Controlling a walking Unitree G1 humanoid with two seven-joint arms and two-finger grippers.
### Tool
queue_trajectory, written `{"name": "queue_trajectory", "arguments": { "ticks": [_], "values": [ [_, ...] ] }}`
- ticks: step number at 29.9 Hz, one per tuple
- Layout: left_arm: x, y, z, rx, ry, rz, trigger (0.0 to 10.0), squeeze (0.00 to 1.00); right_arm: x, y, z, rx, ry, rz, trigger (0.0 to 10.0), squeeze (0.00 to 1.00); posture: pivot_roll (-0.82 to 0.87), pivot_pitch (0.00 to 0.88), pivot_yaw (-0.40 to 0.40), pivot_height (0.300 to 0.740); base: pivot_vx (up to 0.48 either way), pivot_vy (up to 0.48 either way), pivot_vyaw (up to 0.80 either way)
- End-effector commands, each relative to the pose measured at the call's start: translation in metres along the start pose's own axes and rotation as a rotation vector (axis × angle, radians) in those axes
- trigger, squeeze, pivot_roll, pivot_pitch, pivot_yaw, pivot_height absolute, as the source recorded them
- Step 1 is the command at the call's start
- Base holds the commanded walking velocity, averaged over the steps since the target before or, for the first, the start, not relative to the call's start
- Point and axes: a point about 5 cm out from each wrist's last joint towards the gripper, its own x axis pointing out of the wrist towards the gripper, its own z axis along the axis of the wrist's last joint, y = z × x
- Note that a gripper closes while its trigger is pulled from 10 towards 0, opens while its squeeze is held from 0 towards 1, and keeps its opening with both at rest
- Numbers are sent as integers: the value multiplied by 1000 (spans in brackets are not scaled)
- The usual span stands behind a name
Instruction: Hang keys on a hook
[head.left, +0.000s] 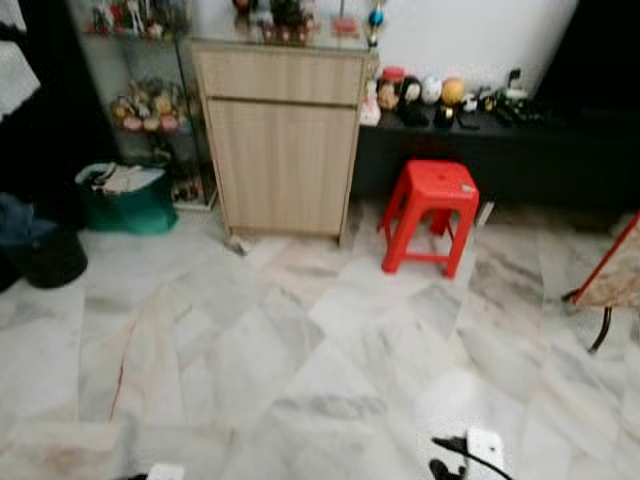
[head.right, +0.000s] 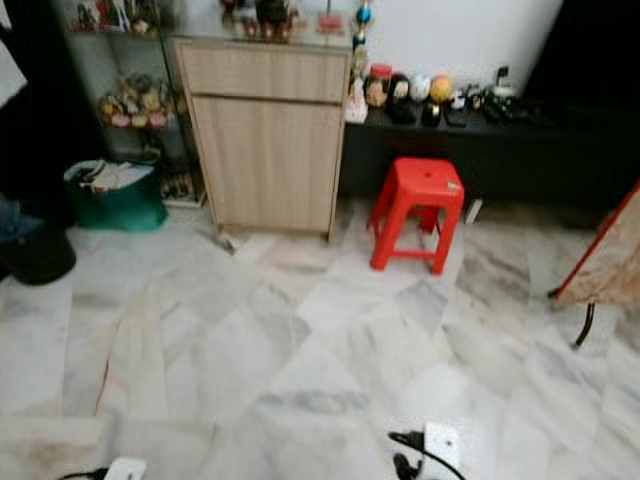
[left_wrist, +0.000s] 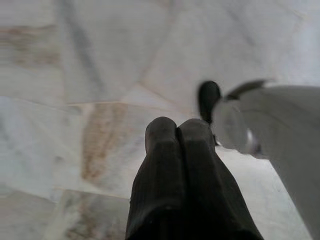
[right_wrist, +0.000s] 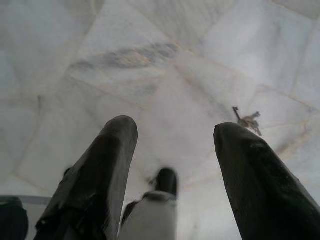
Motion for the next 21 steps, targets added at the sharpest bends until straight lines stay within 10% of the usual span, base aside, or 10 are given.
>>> {"name": "queue_trajectory", "arguments": {
  "ticks": [1, 21],
  "values": [
    [1, -10, 0, -25, 0, -37, 10000, 0, -2, -12, 1, -1, -4, -34, 10000, 0, 35, 0, -64, 740, 0, 0, 0],
    [1, -16, -5, -21, 34, -101, 10000, 0, -1, -11, 4, -2, -14, -25, 10000, 0, 21, 0, -58, 740, 398, 0, 0]
  ]
}}
